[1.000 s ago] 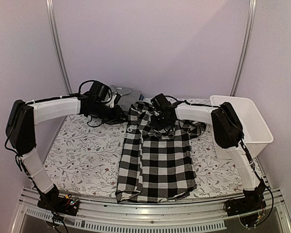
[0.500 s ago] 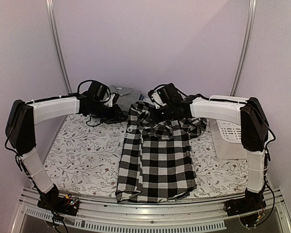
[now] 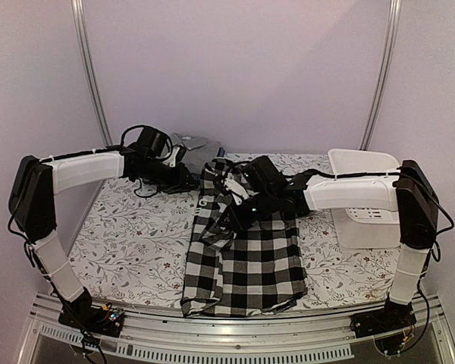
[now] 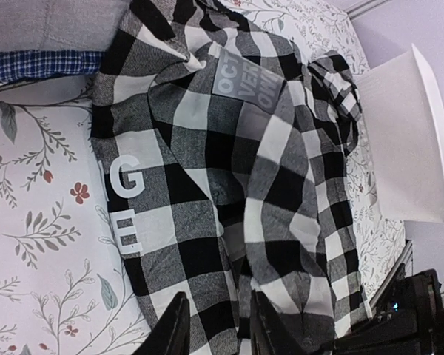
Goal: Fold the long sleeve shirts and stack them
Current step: Adjust the sleeve of the 1/3-folded shirt.
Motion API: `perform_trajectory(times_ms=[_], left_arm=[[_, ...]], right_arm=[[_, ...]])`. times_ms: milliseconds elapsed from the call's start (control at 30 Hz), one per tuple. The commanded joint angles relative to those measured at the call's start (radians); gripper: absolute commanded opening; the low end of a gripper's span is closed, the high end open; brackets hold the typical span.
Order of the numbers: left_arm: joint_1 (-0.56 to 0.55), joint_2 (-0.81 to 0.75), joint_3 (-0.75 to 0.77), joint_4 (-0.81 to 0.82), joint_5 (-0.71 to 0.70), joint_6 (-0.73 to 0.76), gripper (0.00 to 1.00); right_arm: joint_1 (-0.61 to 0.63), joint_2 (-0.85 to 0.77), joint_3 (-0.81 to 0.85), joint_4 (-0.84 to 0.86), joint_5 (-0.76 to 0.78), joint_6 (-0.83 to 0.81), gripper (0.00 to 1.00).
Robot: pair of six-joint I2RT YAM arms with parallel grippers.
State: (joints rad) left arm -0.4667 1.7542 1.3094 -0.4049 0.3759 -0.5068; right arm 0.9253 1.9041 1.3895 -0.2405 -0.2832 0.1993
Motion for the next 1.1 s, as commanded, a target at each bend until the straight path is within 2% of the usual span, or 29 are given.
perform_trajectory(times_ms=[0, 300, 700, 867, 1067], left_arm=[[0.01, 0.012, -0.006, 0.009, 0.031, 0.016, 0.28], [0.006, 0.004, -0.056, 0.025, 0.055, 0.014, 0.28], [-0.007, 0.02, -0.092, 0.07, 0.069, -0.004, 0.28], [-0.011, 0.066, -0.059, 0.082, 0.073, -0.004, 0.28], [-0.006, 0.232, 0.119, 0.092, 0.026, 0.007, 0.26]], right_arm=[[0.035, -0.056, -0.052, 0.047, -0.112, 0.02, 0.0], [0.072, -0.101, -0.145, 0.091, -0.212, 0.044, 0.0], [0.113, -0.069, -0.118, 0.117, -0.223, 0.081, 0.0], [0.115, -0.045, -0.125, 0.104, -0.181, 0.081, 0.0], [0.115, -0.075, -0.148, 0.112, -0.113, 0.094, 0.0]])
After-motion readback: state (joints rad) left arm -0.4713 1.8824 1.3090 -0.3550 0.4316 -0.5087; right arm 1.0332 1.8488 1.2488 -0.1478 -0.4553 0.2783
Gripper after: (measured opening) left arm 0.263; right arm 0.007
